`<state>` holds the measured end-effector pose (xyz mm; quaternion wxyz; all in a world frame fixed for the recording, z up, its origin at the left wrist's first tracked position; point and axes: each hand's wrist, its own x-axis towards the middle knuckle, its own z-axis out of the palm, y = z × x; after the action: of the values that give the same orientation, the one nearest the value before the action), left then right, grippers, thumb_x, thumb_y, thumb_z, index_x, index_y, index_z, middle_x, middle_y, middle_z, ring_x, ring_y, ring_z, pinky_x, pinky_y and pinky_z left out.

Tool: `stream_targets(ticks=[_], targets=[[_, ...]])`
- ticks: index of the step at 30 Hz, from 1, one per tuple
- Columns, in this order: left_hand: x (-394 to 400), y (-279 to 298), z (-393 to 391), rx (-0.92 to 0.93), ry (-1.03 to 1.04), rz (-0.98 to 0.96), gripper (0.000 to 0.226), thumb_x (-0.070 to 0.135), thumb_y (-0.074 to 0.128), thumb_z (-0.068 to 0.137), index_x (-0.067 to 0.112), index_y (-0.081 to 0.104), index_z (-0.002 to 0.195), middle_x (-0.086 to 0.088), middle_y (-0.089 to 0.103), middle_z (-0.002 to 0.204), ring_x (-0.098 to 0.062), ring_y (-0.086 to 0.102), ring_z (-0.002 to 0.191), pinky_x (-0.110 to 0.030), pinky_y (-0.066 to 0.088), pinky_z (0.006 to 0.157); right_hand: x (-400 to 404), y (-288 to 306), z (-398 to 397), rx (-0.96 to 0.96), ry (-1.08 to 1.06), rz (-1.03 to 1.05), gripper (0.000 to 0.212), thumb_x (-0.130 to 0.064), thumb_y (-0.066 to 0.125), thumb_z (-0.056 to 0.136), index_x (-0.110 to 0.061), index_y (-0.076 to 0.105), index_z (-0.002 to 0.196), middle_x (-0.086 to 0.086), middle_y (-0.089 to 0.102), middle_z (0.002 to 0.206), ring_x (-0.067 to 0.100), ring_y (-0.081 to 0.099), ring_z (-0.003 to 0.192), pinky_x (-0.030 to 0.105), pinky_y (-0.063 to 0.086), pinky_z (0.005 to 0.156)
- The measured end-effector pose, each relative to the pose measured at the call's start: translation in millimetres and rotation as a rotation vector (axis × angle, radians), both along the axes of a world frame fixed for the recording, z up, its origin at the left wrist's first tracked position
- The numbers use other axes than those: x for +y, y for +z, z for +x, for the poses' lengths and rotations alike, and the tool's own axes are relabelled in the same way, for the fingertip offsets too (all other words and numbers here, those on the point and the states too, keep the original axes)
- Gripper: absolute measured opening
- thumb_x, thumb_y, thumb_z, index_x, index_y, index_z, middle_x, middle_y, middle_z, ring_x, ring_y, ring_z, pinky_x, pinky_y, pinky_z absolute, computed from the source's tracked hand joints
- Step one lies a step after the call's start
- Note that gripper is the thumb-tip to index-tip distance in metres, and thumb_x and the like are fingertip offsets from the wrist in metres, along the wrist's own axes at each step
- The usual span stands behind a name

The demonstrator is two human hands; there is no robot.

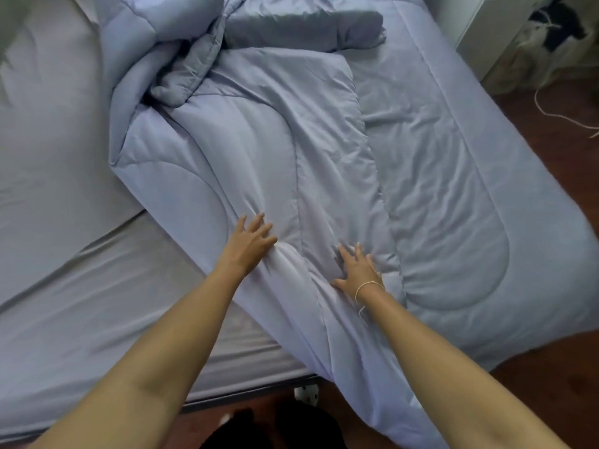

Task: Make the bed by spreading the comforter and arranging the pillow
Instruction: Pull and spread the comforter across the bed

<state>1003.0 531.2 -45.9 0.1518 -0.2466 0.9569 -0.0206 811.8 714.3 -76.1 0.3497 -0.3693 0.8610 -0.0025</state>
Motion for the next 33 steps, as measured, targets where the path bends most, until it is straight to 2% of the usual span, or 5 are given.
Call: stream_targets(ticks=[8,17,21,25,33], targets=[[1,9,53,0.02,-0.173,-0.056,0.021,0.001,0.068,0.069,0.017,0.06,0.081,-0.005,0.061,0.065,-0.023,0.063,0.064,-0.057,0.03,0.107,9,5,63,0.071,0.097,-0.102,0.052,-0.003,0.031,0.096,-0.032,0.042,0.138,0.004,0.048,0.141,0.031,0.056,0.116,0.037,0.044,0.095],[25,41,148,-0.452,-0.345,0.225,0.029,0.004,0.055,0.082,0.015,0.065,0.107,-0.01,0.068,0.103,-0.029,0.062,0.1,-0.052,0.019,0.113,18,27,156,-0.242,0.27,0.193,0.031,-0.013,0.045,0.082,-0.032,0.061,0.101,0.001,0.066,0.104,0.032,0.059,0.099,0.035,0.049,0.085],[-21,61,124,-0.37,-0.051,0.608,0.043,0.02,0.051,0.084,0.025,0.053,0.126,-0.01,0.059,0.125,-0.029,0.054,0.114,-0.034,0.04,0.098,-10,52,153,-0.12,-0.151,-0.188,0.023,-0.026,0.059,0.079,-0.031,0.071,0.098,-0.004,0.072,0.098,0.021,0.065,0.097,0.029,0.049,0.084],[-116,45,69,0.064,-0.091,0.29,0.051,0.03,0.055,0.09,0.019,0.043,0.138,-0.014,0.049,0.137,-0.031,0.049,0.122,-0.034,0.037,0.101,-82,52,112,0.074,-0.231,-0.416,0.057,-0.035,0.069,0.081,-0.02,0.052,0.134,0.006,0.056,0.134,0.026,0.05,0.125,0.033,0.037,0.105],[-253,-41,8,-0.05,0.302,0.012,0.126,0.091,0.046,0.056,0.024,-0.006,0.15,-0.02,-0.001,0.157,-0.037,0.0,0.145,-0.061,-0.007,0.11,-200,-29,10,0.085,-0.257,-0.161,0.128,-0.064,0.078,0.056,-0.054,-0.018,0.14,-0.002,-0.029,0.155,0.034,-0.018,0.144,0.071,0.014,0.107]])
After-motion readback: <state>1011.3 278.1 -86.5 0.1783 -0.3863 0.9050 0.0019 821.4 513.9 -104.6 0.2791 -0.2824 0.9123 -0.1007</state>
